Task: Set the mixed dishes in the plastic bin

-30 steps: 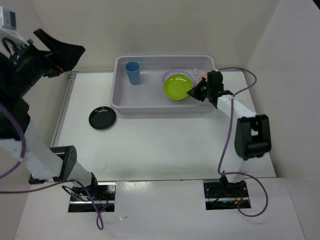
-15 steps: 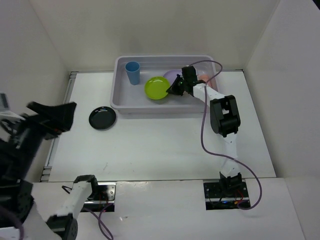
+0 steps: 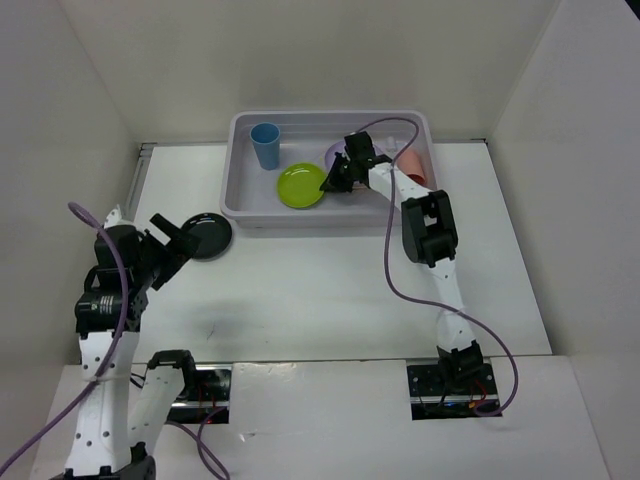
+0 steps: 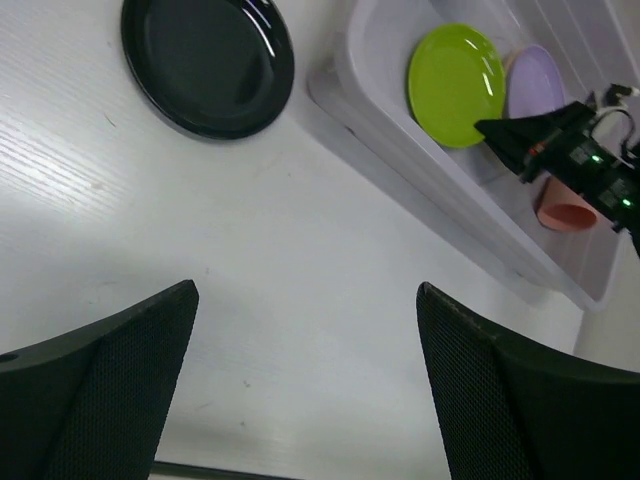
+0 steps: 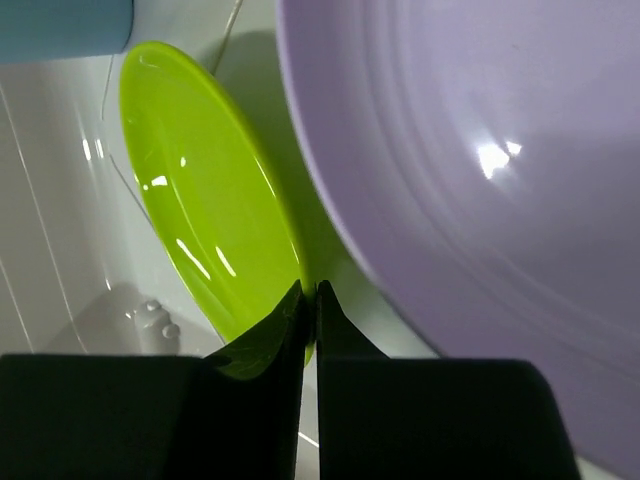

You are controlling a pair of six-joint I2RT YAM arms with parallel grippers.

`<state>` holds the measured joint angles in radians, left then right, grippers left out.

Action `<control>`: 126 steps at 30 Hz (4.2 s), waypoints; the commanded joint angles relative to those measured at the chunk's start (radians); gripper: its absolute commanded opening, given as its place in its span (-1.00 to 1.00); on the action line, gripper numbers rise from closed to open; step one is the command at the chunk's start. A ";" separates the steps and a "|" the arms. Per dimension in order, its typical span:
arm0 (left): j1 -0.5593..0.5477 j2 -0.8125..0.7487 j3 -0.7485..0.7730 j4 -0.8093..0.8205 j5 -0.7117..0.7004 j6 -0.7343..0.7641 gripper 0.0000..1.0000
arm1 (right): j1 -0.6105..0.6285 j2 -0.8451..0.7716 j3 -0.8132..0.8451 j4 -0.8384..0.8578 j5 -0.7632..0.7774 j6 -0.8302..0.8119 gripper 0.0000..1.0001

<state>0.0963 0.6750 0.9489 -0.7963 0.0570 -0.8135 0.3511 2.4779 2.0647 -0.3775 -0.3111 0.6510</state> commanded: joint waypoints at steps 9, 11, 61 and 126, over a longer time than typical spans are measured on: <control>0.046 0.437 -0.111 0.252 -0.172 0.112 1.00 | 0.069 -0.026 0.075 -0.069 0.052 -0.059 -0.13; 0.066 0.588 -0.087 0.287 -0.120 0.131 1.00 | 0.069 -0.039 0.086 -0.069 0.066 -0.068 -0.03; 0.249 0.969 -0.179 0.804 0.156 -0.001 0.49 | 0.051 -0.516 0.279 -0.256 0.090 -0.139 0.61; -0.256 1.374 0.751 0.468 0.191 -0.035 -1.00 | -0.098 -1.198 -0.388 -0.101 0.089 -0.106 0.64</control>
<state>-0.1410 2.0193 1.6272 -0.3107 0.2760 -0.8700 0.2588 1.3117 1.6867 -0.5205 -0.2386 0.5453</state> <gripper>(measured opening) 0.027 0.818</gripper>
